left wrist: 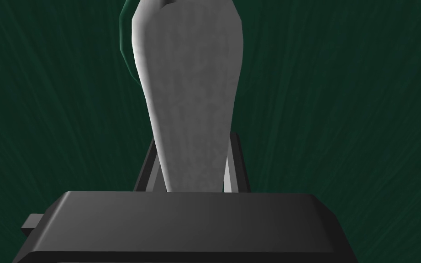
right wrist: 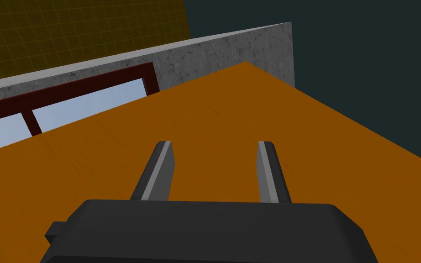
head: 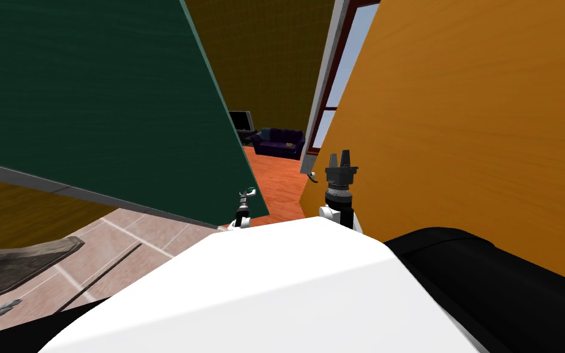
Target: Push the door open
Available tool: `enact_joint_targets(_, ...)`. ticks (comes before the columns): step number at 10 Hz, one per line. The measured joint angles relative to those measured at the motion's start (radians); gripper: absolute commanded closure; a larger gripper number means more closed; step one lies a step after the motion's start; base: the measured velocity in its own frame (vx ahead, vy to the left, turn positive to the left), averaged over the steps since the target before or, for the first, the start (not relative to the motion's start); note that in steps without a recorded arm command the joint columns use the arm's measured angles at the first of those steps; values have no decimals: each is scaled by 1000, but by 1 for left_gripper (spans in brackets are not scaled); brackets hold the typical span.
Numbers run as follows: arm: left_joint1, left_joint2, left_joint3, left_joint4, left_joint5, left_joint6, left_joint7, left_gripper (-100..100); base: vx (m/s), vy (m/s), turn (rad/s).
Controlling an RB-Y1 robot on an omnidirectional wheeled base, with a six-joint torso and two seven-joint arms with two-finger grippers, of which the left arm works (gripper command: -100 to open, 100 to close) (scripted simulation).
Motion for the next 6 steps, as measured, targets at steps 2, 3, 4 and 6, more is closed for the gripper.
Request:
enact_joint_targets(2, -5, -13, 19, 11, 14, -2, -22, 100, 158, -51, 51)
enact_joint_targets(3, -6, -18, 25, 8, 19, 0, -27, 100, 60, -20, 31)
enact_joint_targets(4, -7, -16, 28, 6, 20, 0, -28, 100, 154, -22, 54)
enact_joint_targets(6, -6, -12, 40, 27, 27, -4, -40, 100, 215, -10, 32)
